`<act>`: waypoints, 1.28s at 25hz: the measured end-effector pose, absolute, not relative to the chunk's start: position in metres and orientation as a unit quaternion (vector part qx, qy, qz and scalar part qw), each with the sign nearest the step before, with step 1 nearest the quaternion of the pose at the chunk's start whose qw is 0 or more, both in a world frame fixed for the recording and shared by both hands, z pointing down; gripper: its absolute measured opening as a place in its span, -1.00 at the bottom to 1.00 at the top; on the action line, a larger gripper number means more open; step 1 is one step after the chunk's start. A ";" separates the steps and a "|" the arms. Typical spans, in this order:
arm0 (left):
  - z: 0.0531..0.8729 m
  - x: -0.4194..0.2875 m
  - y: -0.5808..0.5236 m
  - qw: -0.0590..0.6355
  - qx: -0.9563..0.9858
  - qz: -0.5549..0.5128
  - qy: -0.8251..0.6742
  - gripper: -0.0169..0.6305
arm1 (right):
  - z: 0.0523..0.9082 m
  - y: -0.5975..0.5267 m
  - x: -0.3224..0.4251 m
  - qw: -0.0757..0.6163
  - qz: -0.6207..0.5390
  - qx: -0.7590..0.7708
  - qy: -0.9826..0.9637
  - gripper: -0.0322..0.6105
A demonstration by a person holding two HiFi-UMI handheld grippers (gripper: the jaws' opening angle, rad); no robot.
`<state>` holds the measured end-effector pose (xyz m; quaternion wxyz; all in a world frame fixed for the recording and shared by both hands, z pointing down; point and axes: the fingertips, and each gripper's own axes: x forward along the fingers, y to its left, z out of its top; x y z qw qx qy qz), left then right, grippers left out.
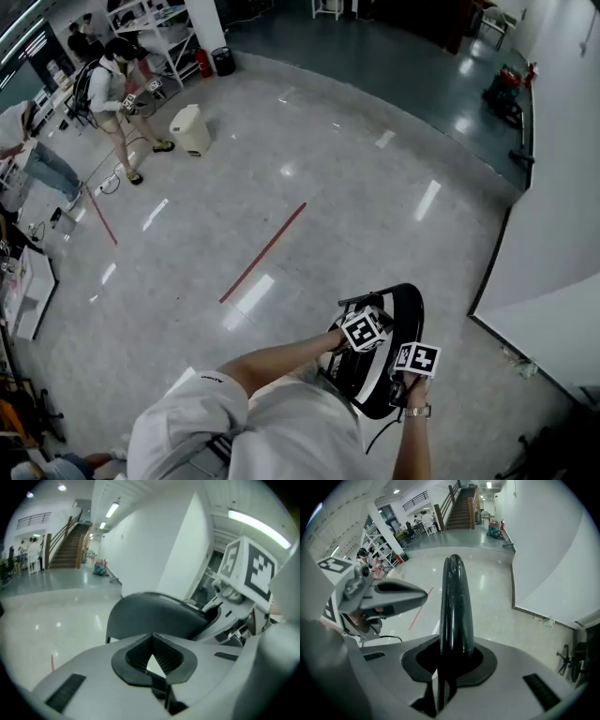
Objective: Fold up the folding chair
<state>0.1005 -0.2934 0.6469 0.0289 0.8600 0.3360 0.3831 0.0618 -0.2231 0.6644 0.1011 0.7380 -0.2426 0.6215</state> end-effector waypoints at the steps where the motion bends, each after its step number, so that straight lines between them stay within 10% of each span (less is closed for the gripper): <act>1: 0.631 0.106 -0.293 0.009 0.860 0.359 0.363 -0.91 | 0.664 -0.225 0.060 0.101 0.622 0.739 -0.241 -0.68; 8: 0.543 0.126 -0.243 -0.185 0.757 0.198 0.595 -0.89 | 0.657 -0.224 0.067 0.090 0.618 0.741 -0.247 -0.68; 16: 0.567 0.093 -0.210 -0.433 0.503 0.161 0.731 -0.29 | 0.648 -0.234 0.060 0.042 0.613 0.742 -0.267 -0.68; 32: 0.609 0.080 -0.202 -0.602 0.165 0.197 0.756 -0.11 | 0.642 -0.223 0.061 -0.040 0.568 0.753 -0.330 -0.47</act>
